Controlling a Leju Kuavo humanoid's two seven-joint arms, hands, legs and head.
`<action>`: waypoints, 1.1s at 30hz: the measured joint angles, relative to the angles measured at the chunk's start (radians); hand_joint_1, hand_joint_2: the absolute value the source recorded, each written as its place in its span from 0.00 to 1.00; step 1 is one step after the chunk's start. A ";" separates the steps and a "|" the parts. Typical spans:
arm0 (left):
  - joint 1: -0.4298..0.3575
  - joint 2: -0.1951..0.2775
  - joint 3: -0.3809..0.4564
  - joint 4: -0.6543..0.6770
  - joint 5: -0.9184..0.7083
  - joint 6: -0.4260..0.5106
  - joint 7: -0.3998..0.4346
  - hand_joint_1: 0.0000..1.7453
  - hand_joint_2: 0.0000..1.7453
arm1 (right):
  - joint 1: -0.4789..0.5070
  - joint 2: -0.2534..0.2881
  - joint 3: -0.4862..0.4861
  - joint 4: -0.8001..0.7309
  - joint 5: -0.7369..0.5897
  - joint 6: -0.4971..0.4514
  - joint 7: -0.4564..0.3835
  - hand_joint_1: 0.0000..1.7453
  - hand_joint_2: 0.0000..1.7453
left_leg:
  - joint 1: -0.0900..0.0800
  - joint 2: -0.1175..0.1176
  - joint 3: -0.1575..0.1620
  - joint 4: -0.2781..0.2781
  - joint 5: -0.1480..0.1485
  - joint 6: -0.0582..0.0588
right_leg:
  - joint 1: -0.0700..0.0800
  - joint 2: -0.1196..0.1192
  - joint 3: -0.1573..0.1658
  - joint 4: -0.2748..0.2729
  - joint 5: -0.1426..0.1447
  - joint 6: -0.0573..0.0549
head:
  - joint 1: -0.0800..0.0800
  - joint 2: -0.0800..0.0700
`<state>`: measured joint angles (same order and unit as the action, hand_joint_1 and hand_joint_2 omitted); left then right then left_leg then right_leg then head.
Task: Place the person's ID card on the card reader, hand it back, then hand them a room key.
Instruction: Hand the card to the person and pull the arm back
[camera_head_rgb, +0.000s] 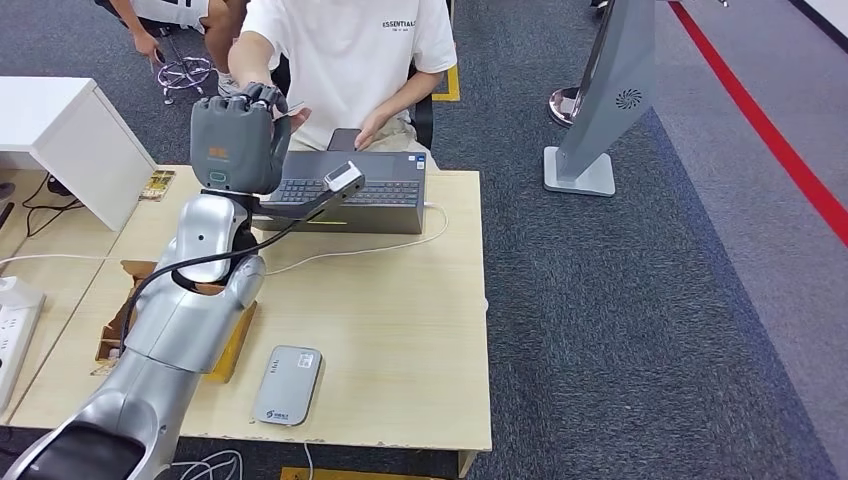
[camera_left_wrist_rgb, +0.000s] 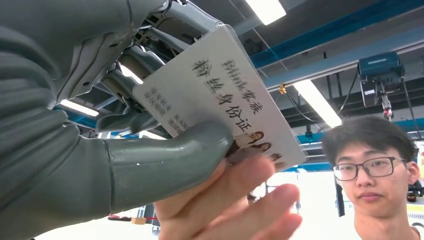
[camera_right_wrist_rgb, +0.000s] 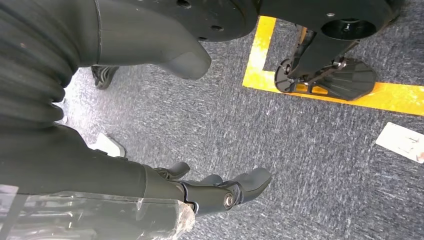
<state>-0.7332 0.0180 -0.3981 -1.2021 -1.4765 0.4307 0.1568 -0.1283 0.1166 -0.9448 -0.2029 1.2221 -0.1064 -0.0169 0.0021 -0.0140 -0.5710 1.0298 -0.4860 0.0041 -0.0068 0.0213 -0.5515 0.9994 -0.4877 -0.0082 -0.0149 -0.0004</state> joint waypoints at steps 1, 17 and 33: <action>-0.013 -0.007 0.000 0.023 0.005 0.003 -0.001 0.00 1.00 | -0.002 0.000 0.001 0.000 0.000 -0.002 0.001 0.00 1.00 | 0.000 0.000 0.000 0.000 0.000 0.000 | 0.000 0.000 0.000 0.000 0.000 0.000 | 0.000 0.000; -0.057 -0.042 0.001 0.139 0.030 0.014 -0.008 0.00 1.00 | -0.005 -0.001 0.003 0.000 -0.004 -0.010 0.003 0.00 1.00 | 0.000 0.000 0.000 0.000 0.000 0.000 | 0.000 0.000 0.000 0.000 0.000 0.000 | 0.000 0.000; 0.361 0.123 -0.006 -0.306 0.019 -0.065 -0.022 0.00 1.00 | 0.047 -0.005 -0.003 0.000 -0.055 -0.009 -0.047 0.00 1.00 | 0.000 0.004 0.000 -0.002 -0.003 -0.002 | 0.000 0.005 -0.002 0.001 -0.002 -0.001 | 0.000 0.000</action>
<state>-0.3722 0.1410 -0.4046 -1.5084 -1.4577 0.3652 0.1344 -0.0813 0.1114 -0.9480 -0.2027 1.1670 -0.1155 -0.0634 0.0024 -0.0103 -0.5711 1.0274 -0.4886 0.0025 -0.0066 0.0263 -0.5530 1.0000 -0.4902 -0.0092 -0.0149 -0.0004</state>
